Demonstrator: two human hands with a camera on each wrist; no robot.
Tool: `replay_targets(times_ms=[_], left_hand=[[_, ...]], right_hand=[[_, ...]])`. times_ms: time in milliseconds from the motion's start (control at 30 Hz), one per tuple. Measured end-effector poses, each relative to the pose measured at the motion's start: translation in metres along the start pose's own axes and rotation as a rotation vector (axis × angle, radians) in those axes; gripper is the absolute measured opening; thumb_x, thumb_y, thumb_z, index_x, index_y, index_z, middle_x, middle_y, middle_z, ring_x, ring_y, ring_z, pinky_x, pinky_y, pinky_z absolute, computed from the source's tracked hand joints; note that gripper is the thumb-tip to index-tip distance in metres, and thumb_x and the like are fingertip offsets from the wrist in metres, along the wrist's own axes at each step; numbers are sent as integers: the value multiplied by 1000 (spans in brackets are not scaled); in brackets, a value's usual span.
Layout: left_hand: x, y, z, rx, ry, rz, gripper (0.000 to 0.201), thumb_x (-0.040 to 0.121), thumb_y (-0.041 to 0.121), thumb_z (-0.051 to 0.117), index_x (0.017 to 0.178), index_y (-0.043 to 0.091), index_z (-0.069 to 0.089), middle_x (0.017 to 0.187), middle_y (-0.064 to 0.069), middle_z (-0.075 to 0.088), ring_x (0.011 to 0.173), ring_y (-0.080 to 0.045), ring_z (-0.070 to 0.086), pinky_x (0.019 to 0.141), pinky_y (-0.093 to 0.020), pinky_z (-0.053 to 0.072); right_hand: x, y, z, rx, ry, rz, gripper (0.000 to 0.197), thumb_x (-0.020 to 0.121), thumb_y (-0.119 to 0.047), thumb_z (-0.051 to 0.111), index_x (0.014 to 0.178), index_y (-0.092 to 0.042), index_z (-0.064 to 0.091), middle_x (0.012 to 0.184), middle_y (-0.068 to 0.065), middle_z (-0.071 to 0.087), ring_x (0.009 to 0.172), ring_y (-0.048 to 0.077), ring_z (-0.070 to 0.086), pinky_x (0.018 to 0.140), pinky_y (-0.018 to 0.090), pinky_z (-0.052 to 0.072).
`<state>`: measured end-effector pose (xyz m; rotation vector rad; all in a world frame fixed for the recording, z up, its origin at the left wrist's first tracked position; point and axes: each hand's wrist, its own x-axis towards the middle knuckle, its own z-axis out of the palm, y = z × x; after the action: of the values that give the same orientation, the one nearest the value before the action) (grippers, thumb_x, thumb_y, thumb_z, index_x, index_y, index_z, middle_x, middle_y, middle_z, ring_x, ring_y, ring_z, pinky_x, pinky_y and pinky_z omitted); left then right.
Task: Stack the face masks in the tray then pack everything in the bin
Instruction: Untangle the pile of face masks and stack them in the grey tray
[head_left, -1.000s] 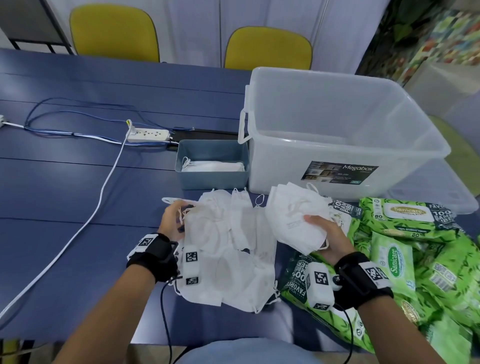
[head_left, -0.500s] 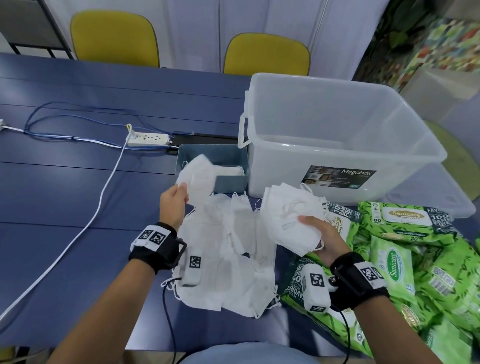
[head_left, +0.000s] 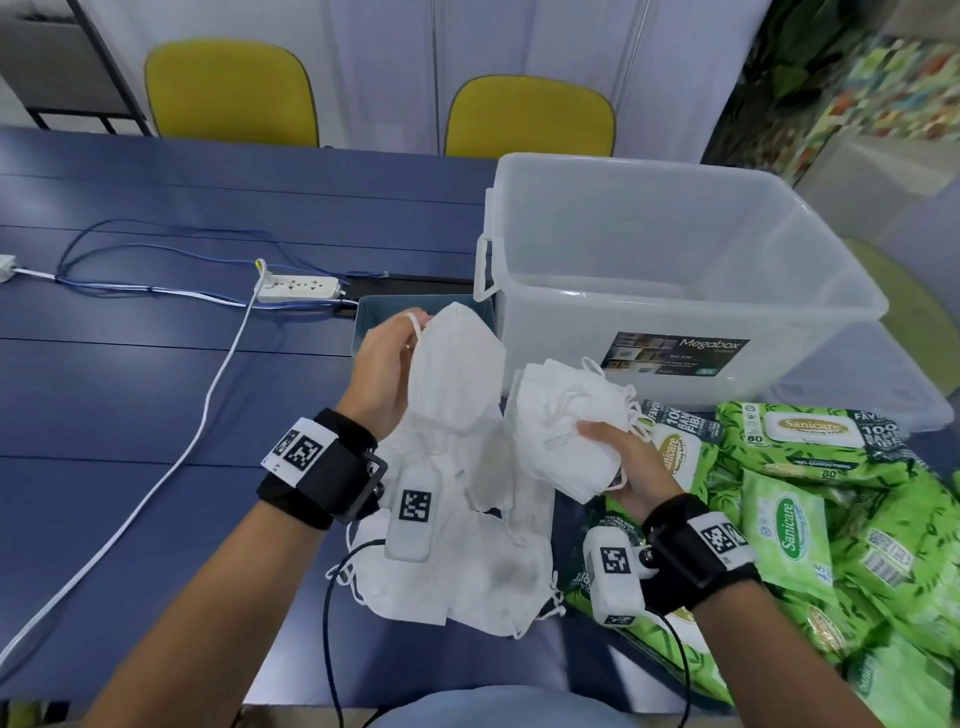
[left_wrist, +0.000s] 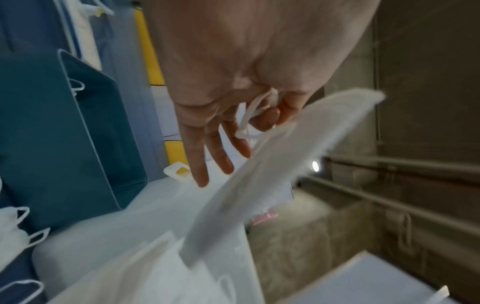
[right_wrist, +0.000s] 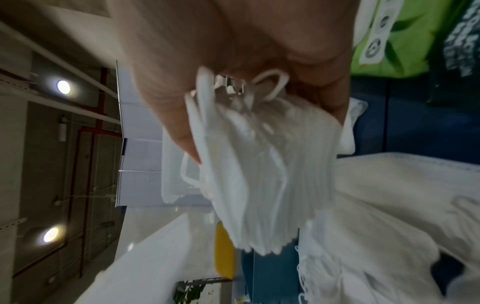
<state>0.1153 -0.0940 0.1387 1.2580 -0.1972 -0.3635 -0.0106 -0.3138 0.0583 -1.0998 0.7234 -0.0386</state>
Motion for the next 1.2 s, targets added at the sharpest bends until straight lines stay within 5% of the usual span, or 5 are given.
replay_targets(times_ms=[233, 367, 567, 733, 1200], left_hand=[[-21, -44, 39, 436, -292, 106, 4, 96, 9, 47, 97, 12, 49, 112, -9, 50, 88, 2, 51, 74, -6, 40], [-28, -63, 43, 283, -432, -26, 42, 86, 18, 47, 126, 24, 36, 130, -7, 49, 119, -11, 48, 100, -22, 40], [-18, -68, 24, 607, -58, 203, 70, 78, 17, 75, 136, 20, 36, 138, 3, 40, 128, -8, 38, 104, -23, 34], [-18, -74, 21, 437, -30, -279, 104, 72, 41, 80, 149, 26, 11, 144, -2, 34, 132, -18, 37, 108, -34, 31], [-10, -91, -2, 58, -193, -493, 88, 55, 27, 80, 135, 29, 43, 127, -3, 62, 119, -28, 57, 102, -53, 42]], right_hand=[[-3, 5, 20, -28, -16, -12, 34, 78, -17, 70, 111, -13, 65, 93, 4, 69, 80, 19, 64, 55, 24, 51], [-2, 13, 25, 16, -46, -3, 44, 62, -32, 58, 105, -22, 62, 85, 1, 66, 73, 16, 59, 47, 22, 48], [-2, 16, 22, 63, -83, 35, 45, 79, -38, 60, 120, -21, 62, 115, 8, 68, 101, 27, 62, 74, 34, 49], [-4, 13, 23, 119, -144, 29, 73, 67, -48, 76, 132, -21, 56, 130, 10, 60, 122, 31, 55, 104, 57, 38], [-12, 3, 20, 3, -351, -53, 46, 73, -29, 72, 110, -4, 62, 92, 10, 69, 84, 23, 64, 62, 27, 51]])
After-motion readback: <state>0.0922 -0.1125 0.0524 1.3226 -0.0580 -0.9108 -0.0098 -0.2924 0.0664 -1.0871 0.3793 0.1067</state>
